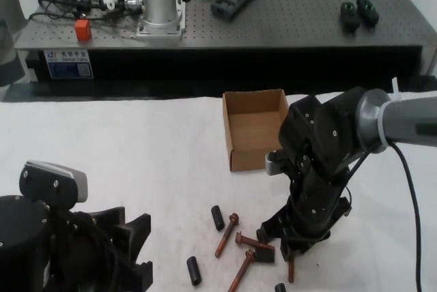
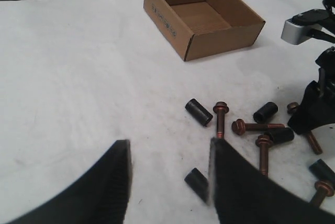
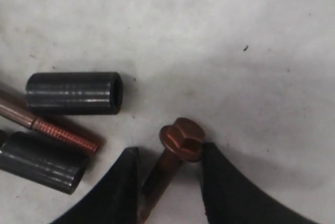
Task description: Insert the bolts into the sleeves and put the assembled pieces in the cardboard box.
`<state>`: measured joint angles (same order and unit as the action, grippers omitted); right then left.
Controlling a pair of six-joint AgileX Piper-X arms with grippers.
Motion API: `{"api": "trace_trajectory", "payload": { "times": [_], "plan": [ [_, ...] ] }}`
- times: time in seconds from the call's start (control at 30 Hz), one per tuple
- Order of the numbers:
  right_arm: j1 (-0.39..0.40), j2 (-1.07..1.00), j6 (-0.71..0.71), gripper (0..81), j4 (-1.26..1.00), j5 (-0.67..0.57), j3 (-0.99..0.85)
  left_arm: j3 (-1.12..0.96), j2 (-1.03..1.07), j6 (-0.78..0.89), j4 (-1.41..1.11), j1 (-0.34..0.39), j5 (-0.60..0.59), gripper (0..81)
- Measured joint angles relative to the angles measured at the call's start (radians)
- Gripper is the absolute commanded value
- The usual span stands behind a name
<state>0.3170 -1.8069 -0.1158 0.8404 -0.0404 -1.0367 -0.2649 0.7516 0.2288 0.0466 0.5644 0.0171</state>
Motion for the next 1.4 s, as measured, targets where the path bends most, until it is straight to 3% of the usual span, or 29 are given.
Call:
{"api": "trace_trajectory", "payload": {
  "times": [0.23, 0.47, 0.77, 1.03, 1.2, 1.4],
  "plan": [
    [0.000, 0.000, 0.000, 29.1, 0.002, 0.000, 0.000, 0.000, 0.000, 0.000, 0.000, 0.000, 0.000, 34.7],
    [0.003, 0.000, 0.009, 45.4, 0.005, 0.030, 0.000, 0.000, 0.000, 0.000, 0.000, 0.000, -0.017, 34.7],
    [0.009, 0.000, -0.022, 27.8, 0.058, 0.060, -0.002, 0.000, 0.000, 0.000, 0.000, 0.000, -0.023, 34.7],
    [0.009, 0.000, -0.045, 17.7, 0.026, 0.055, -0.002, 0.000, 0.000, 0.000, 0.000, 0.000, -0.023, 34.7],
    [0.009, 0.000, -0.045, 0.3, -0.009, 0.053, 0.000, 0.000, 0.000, 0.000, 0.000, 0.000, -0.054, 34.7],
    [0.009, 0.000, -0.045, 0.2, -0.054, 0.046, 0.003, 0.000, 0.010, 0.000, 0.028, 0.000, -0.168, 34.7]
  ]
}}
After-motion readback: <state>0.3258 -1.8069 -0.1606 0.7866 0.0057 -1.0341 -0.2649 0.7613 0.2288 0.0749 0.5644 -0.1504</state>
